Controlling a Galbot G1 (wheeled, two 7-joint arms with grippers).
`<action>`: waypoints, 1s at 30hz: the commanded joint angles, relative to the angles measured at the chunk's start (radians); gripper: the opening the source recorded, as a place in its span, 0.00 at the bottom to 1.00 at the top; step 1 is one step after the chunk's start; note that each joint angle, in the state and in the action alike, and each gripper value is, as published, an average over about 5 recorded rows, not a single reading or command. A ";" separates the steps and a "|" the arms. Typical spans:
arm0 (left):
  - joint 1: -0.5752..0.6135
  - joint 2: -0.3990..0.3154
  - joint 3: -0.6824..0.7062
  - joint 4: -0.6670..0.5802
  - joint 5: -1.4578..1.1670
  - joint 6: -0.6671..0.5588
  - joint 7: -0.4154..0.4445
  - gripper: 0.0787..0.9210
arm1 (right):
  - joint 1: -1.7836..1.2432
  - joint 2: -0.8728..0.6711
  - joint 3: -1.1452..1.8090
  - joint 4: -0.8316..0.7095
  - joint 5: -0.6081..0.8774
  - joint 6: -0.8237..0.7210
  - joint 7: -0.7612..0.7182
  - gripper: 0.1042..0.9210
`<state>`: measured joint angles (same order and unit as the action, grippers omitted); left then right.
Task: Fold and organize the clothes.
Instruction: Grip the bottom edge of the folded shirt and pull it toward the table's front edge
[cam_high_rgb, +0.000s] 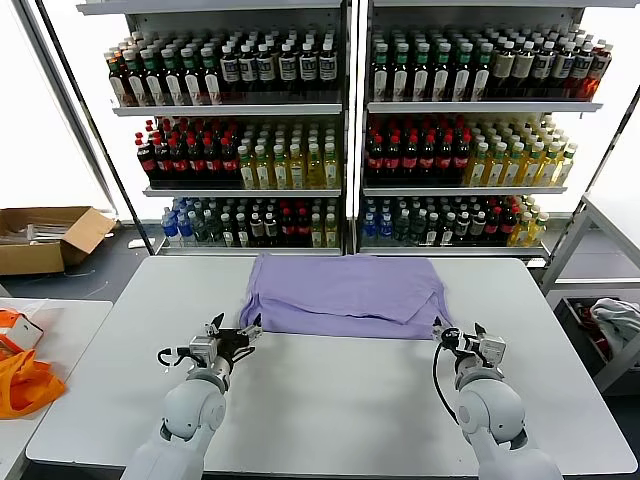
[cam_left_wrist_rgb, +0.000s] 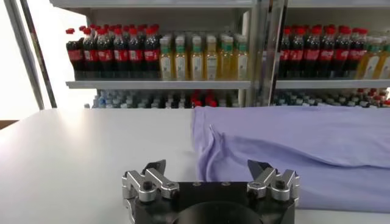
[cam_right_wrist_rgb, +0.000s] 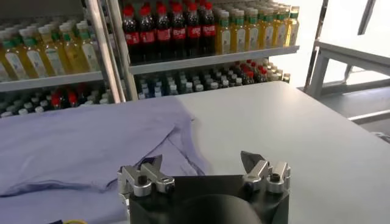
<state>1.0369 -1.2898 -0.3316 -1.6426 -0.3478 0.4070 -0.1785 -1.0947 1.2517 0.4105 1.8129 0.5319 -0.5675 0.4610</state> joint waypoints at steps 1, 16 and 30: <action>-0.027 0.002 0.004 0.057 0.003 0.006 0.001 0.88 | 0.018 0.001 -0.005 -0.053 -0.006 -0.011 0.002 0.87; -0.032 0.011 0.010 0.098 0.010 0.014 0.019 0.80 | 0.051 0.040 -0.029 -0.135 -0.017 -0.010 -0.022 0.53; 0.008 0.031 0.051 0.004 0.005 0.062 0.071 0.32 | 0.002 0.028 -0.027 -0.091 -0.027 -0.010 -0.029 0.06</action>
<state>1.0334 -1.2610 -0.2959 -1.5985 -0.3361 0.4394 -0.1301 -1.0814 1.2760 0.3875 1.7163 0.5030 -0.5721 0.4328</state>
